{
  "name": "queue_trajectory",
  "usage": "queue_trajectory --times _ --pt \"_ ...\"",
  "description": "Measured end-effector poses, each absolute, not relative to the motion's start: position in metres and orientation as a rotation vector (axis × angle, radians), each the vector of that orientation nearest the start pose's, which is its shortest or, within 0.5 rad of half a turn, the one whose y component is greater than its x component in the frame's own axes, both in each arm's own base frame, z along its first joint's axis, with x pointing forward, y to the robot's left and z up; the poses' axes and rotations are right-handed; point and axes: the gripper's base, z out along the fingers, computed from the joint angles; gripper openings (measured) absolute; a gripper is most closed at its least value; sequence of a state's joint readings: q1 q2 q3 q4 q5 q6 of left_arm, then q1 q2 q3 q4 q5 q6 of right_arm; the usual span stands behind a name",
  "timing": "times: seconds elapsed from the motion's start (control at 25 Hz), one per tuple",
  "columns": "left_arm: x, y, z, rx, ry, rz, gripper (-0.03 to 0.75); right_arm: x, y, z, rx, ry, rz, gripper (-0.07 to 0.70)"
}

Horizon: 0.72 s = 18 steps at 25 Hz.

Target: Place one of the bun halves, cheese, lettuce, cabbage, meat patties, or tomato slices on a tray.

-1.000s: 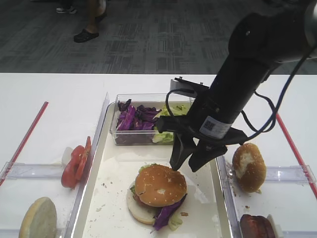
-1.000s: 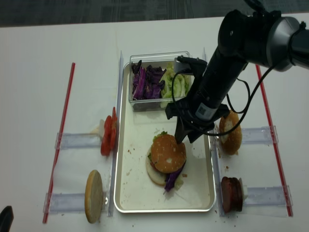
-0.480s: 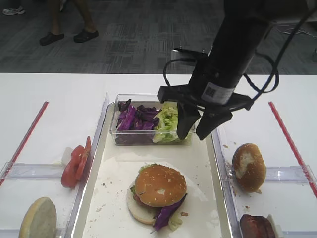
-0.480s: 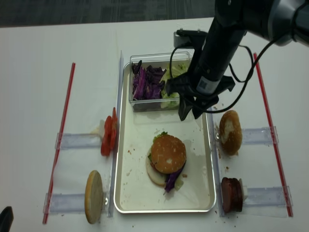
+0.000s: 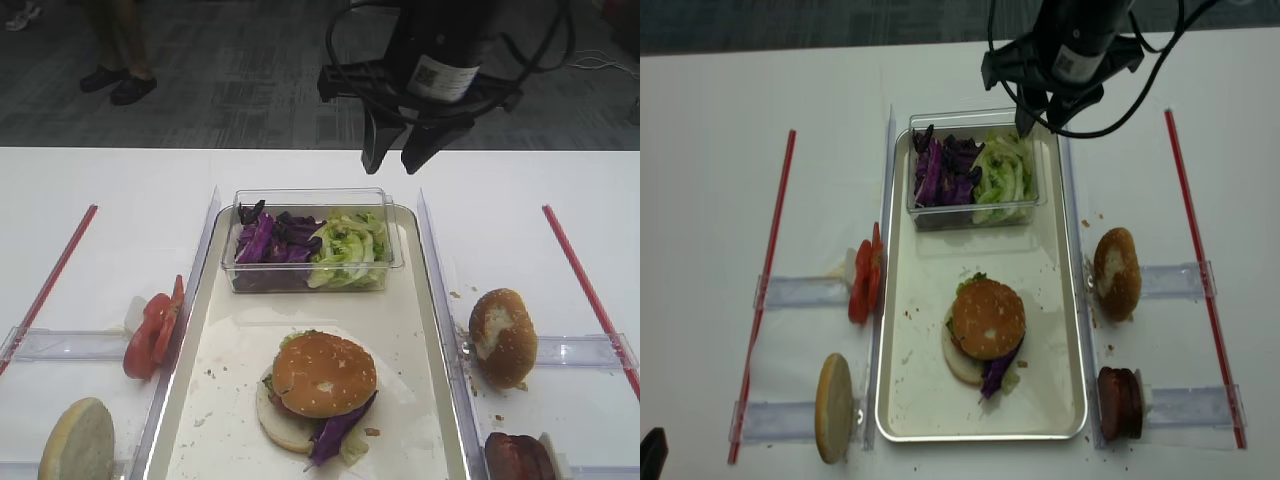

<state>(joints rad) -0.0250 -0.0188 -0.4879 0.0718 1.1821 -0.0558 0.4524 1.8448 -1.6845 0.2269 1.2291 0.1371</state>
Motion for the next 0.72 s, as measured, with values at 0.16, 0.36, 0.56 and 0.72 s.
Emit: queue_trajectory --times 0.16,0.36,0.56,0.72 --pt "-0.012 0.006 0.264 -0.042 2.156 0.041 0.417 0.344 0.187 0.308 -0.392 2.875 0.417 0.321" --pt "-0.012 0.006 0.264 -0.042 2.156 0.041 0.417 0.344 0.186 0.308 -0.396 2.875 0.396 0.321" --pt "-0.012 0.006 0.264 -0.042 2.156 0.041 0.417 0.346 0.182 0.307 -0.406 2.866 0.319 0.321" --pt "-0.012 0.006 0.264 -0.042 2.156 0.041 0.417 0.349 0.175 0.306 -0.421 2.848 0.194 0.321"
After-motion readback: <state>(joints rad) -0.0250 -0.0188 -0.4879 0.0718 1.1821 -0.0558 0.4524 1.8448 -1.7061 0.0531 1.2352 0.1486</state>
